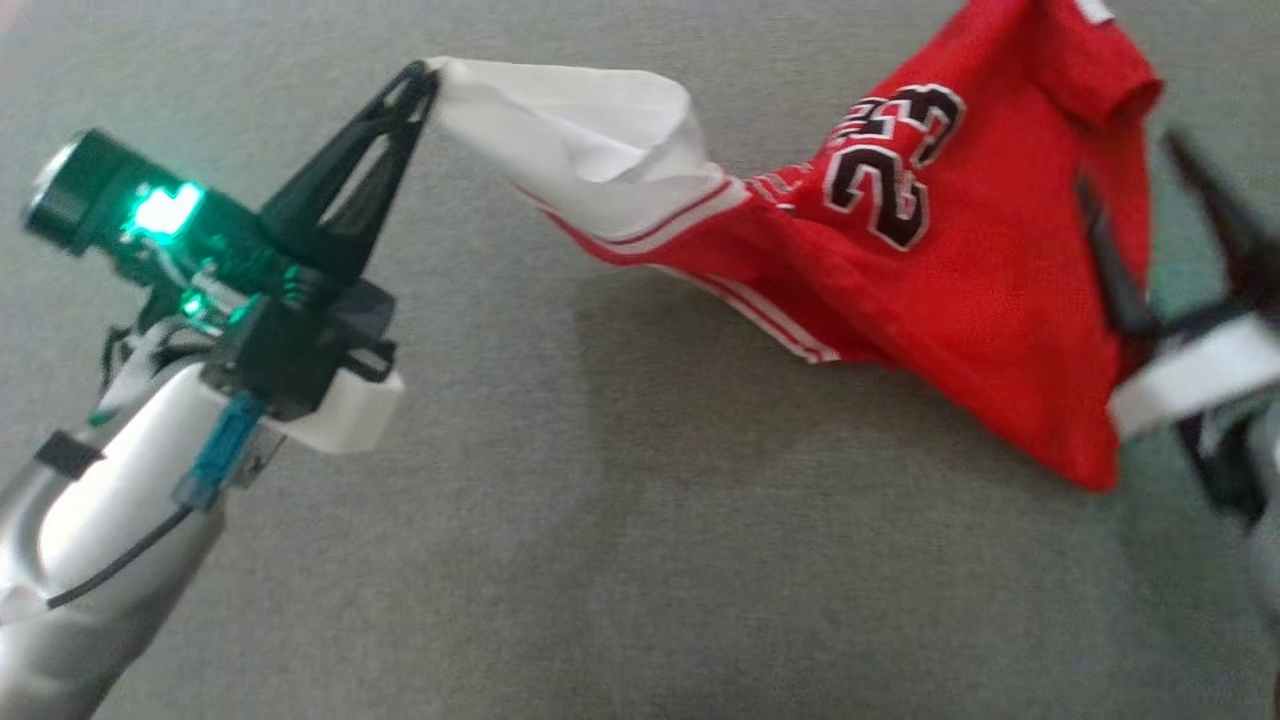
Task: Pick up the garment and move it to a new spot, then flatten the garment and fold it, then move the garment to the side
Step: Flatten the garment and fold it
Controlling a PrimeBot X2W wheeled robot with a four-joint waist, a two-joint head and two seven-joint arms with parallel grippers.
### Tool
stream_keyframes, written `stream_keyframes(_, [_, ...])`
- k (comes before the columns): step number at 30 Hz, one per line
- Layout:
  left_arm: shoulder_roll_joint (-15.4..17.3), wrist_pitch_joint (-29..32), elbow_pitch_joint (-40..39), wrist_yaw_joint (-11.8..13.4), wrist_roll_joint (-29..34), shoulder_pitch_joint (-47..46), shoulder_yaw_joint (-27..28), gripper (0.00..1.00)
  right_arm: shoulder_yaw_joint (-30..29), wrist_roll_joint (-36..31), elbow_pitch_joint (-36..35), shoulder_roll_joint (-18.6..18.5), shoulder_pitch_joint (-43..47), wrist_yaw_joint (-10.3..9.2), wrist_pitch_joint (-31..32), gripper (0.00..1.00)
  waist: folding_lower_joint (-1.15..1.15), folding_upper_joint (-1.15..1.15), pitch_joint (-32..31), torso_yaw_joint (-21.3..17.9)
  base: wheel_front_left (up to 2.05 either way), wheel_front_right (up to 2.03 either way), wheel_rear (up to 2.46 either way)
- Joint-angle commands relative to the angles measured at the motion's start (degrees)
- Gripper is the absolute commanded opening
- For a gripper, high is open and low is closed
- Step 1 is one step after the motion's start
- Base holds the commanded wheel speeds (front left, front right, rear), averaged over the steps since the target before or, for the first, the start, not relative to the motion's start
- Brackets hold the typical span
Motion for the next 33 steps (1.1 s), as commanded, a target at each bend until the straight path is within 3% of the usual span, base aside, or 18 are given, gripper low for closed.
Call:
stream_keyframes(1, [3.15, -0.21, -1.32, 0.93, 0.31, -0.63, 3.69, 0.0, 0.26, -0.2, -4.15, -0.76, 3.69, -0.04, -0.37, 1.0, 0.01, 0.0, -0.65, -1.9, 0.0, 0.0, 0.0])
stream_keyframes(8, [4.98, -0.22, -1.24, 1.47, 0.01, 1.57, 5.62, 0.0, 0.3, -3.49, -16.55, 1.1, 20.01, -0.04, 1.95, 1.0, 0.01, 0.0, -1.75, -4.3, 0.0, 0.0, 0.0])
stream_keyframes(13, [5.48, -0.22, -1.0, 1.33, 0.01, 2.07, 6.26, 0.0, -0.56, -5.79, -19.01, 1.97, 25.17, -0.04, 3.82, 1.0, 0.01, 0.0, -2.09, -4.77, 0.0, 0.0, 0.0])
stream_keyframes(24, [5.44, -0.22, -0.82, 0.5, 0.44, 1.85, 6.86, 0.0, -3.3, -13.61, -12.48, 3.7, 26.82, -0.04, 6.11, 1.0, 0.01, 0.0, -1.04, -4.46, 0.0, 0.0, 0.0])
stream_keyframes(31, [5.13, -0.22, -0.8, 0.14, 0.66, 1.58, 7.08, 0.0, -3.31, -14.41, -10.02, 4.6, 25.97, -0.04, 6.45, 1.0, 0.01, 0.0, -0.41, -4.0, 0.0, 0.0, 0.0])
stream_keyframes(32, [5.06, -0.22, -0.76, 0.1, 0.68, 1.59, 7.09, 0.0, -3.21, -14.41, -9.75, 4.65, 25.84, -0.04, 6.43, 0.95, 0.01, 0.0, -0.41, -3.94, 0.0, 0.0, 0.0])
stream_keyframes(33, [5.0, -0.22, -0.71, 0.06, 0.7, 1.61, 7.11, 0.0, -3.12, -14.41, -9.47, 4.65, 25.69, -0.04, 6.38, 0.79, 0.01, 0.0, -0.43, -3.88, 0.0, 0.0, 0.0])
